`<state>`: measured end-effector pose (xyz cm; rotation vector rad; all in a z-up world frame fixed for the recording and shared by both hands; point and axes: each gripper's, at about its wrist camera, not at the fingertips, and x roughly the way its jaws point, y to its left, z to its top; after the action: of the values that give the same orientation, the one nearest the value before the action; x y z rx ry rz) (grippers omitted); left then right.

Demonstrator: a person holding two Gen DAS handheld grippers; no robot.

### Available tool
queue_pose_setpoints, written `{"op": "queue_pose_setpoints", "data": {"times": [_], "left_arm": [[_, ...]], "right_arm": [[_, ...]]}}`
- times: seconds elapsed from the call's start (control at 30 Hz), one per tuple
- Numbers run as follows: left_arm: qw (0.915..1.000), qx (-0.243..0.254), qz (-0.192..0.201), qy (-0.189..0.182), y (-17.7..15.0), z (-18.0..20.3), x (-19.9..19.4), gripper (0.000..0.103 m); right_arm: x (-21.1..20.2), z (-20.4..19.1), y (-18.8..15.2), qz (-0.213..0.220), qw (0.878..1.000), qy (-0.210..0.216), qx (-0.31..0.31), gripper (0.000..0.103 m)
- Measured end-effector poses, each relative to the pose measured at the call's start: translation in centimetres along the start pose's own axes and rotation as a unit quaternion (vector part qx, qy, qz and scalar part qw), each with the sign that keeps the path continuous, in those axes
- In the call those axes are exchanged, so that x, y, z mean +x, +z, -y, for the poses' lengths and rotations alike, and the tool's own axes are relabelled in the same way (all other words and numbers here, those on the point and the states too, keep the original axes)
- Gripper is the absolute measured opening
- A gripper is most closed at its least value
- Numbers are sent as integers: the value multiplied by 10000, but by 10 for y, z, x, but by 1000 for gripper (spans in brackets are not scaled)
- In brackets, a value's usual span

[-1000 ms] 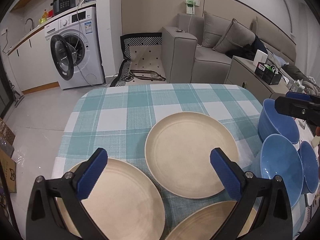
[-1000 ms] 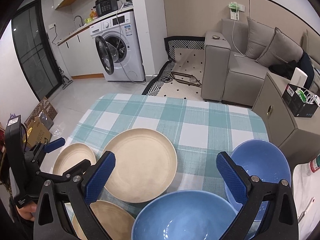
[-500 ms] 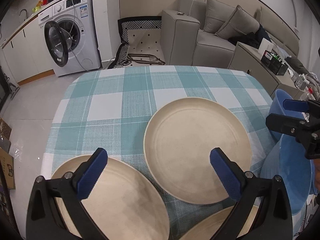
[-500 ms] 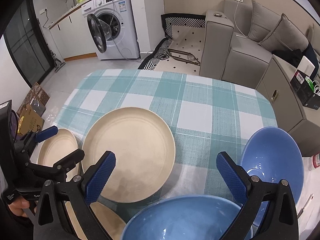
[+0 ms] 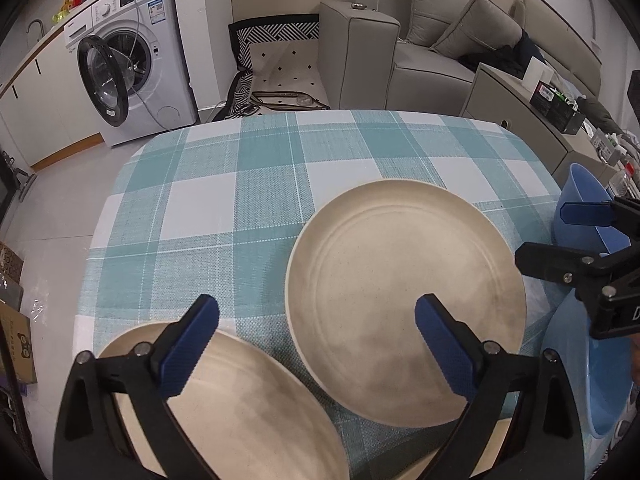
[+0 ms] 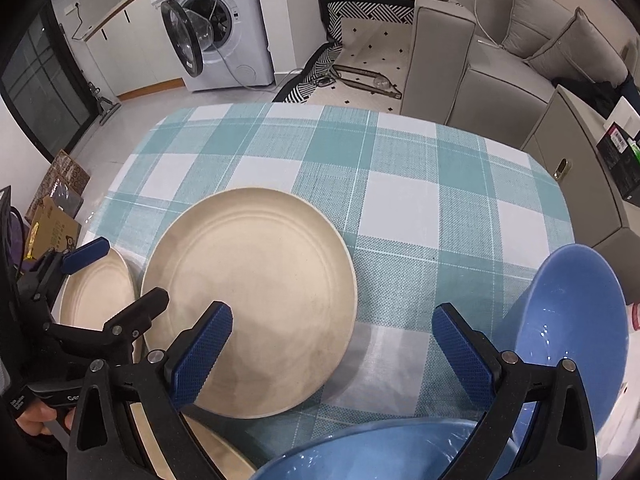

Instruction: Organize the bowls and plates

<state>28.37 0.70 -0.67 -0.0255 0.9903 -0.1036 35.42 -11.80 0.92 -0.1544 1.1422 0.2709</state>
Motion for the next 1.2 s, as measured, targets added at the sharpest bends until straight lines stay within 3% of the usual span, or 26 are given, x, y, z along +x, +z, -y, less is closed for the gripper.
{"op": "queue_pose_setpoints", "data": {"times": [0.23, 0.37, 0.5, 0.67, 0.83, 0.97, 1.0, 1.2], "left_arm": [[9997, 65, -221, -92, 0, 4, 11, 78], [9994, 141, -312, -81, -2, 7, 16, 74], [9988, 222, -439, -45, -4, 11, 21, 63], [9982, 323, -491, 86, -6, 14, 25, 59], [9980, 349, -500, 134, -6, 13, 26, 54], [9979, 373, -480, 210, -6, 12, 27, 48], [9981, 367, -450, 218, -6, 12, 27, 43], [9982, 389, -356, 286, -6, 11, 27, 36]], "right_arm": [[15, 2, 1, -193, 9998, 64, 19, 89], [23, 0, 0, -329, 9993, 172, -34, 78], [30, 0, -2, -437, 9989, 144, -75, 76], [37, 0, -3, -555, 9983, 163, -80, 69], [44, 2, -3, -645, 9977, 190, -73, 58], [50, 2, -5, -723, 9972, 115, -124, 42], [52, 2, -5, -733, 9972, 92, -140, 38], [53, 2, -7, -665, 9973, -148, -263, 28]]}}
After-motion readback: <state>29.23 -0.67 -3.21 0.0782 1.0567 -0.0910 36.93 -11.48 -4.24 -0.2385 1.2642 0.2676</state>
